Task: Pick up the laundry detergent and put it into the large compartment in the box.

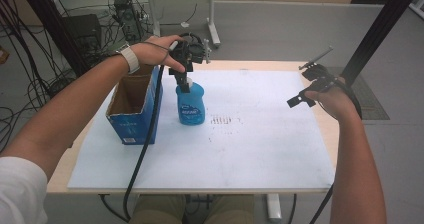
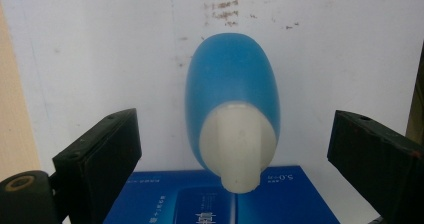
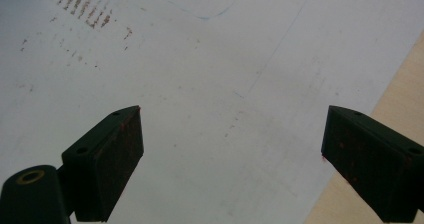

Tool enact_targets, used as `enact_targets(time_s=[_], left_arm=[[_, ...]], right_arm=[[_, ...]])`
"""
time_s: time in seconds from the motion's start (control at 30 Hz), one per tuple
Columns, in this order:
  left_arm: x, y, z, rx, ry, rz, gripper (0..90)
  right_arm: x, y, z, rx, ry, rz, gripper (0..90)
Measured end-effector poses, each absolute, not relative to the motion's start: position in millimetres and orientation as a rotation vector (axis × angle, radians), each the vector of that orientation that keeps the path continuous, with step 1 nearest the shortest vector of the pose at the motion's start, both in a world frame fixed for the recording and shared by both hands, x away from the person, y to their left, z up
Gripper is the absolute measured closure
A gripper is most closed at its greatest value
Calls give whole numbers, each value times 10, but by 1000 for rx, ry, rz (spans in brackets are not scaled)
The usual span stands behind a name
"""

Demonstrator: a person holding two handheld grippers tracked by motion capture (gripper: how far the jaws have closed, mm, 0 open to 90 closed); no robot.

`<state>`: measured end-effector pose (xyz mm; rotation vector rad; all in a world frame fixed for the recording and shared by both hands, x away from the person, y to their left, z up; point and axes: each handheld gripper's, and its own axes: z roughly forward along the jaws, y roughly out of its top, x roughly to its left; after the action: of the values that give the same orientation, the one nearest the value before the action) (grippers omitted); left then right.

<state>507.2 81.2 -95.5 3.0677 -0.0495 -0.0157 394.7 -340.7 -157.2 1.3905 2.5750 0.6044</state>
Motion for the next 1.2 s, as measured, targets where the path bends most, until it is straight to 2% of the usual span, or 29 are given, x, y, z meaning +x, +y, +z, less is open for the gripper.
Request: enact_targets(time_s=[1.2], left_arm=[[5074,818,-977,3069,-48,-9,76]], right_arm=[[3954,-3401,-1598,1393,2578,603,96]])
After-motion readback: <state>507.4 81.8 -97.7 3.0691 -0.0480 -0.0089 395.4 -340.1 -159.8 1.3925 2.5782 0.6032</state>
